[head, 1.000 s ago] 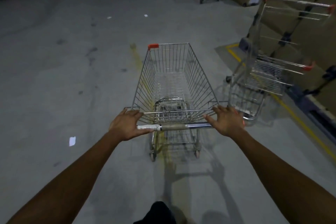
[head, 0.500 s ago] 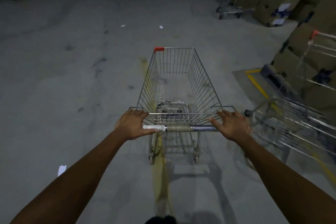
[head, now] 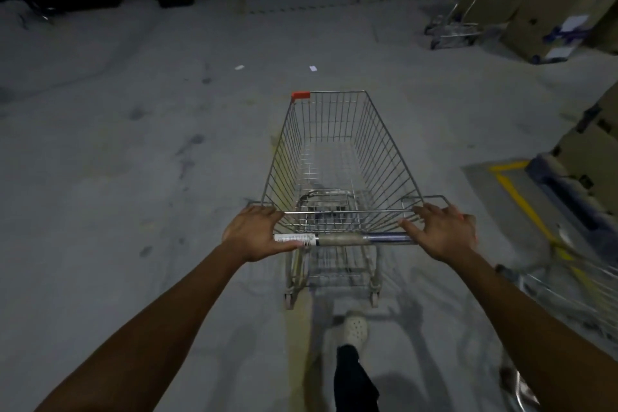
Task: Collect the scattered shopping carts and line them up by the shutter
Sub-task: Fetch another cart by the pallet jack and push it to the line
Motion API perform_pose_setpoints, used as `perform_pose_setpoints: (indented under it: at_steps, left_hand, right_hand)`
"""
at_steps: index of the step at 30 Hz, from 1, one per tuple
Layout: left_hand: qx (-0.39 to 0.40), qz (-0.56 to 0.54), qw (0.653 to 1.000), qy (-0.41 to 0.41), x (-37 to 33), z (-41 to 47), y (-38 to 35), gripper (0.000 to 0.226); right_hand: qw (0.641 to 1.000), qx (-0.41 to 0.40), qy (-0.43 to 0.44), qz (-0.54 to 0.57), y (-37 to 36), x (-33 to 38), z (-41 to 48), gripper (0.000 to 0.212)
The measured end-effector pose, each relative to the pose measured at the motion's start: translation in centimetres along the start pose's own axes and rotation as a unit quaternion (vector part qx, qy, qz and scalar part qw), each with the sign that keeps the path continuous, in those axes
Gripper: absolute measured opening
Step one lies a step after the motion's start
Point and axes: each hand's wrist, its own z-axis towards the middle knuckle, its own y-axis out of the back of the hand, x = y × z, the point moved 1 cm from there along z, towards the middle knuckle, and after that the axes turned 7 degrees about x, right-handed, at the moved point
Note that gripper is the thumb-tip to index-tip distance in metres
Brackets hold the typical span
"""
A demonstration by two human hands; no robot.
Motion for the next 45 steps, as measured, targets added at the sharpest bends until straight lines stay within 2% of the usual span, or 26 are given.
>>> perform_pose_setpoints:
  at_steps: [12, 24, 32, 38, 45]
  left_hand:
    - [0.039, -0.016, 0.998, 0.043, 7.3, 28.2, 7.7, 0.121]
    - [0.013, -0.013, 0.999, 0.051, 17.5, 56.3, 14.0, 0.117]
    - [0.021, -0.011, 0.999, 0.028, 25.5, 77.5, 19.7, 0.12]
    - [0.034, -0.005, 0.999, 0.025, 30.7, 92.7, 23.5, 0.113]
    - [0.01, -0.029, 0.999, 0.043, 36.0, 113.2, 28.9, 0.112]
  right_hand:
    - [0.999, 0.03, 0.023, 0.001, 8.8, -0.6, 30.2, 0.099]
    - [0.999, -0.014, 0.027, -0.011, 15.7, 0.7, 59.7, 0.091]
    - [1.0, 0.006, 0.021, 0.007, 21.7, 2.2, 81.7, 0.095]
    - [1.0, 0.02, 0.016, -0.003, 25.6, 2.8, 97.3, 0.095]
    - [0.999, 0.017, 0.036, -0.021, 30.8, 1.9, 120.0, 0.084]
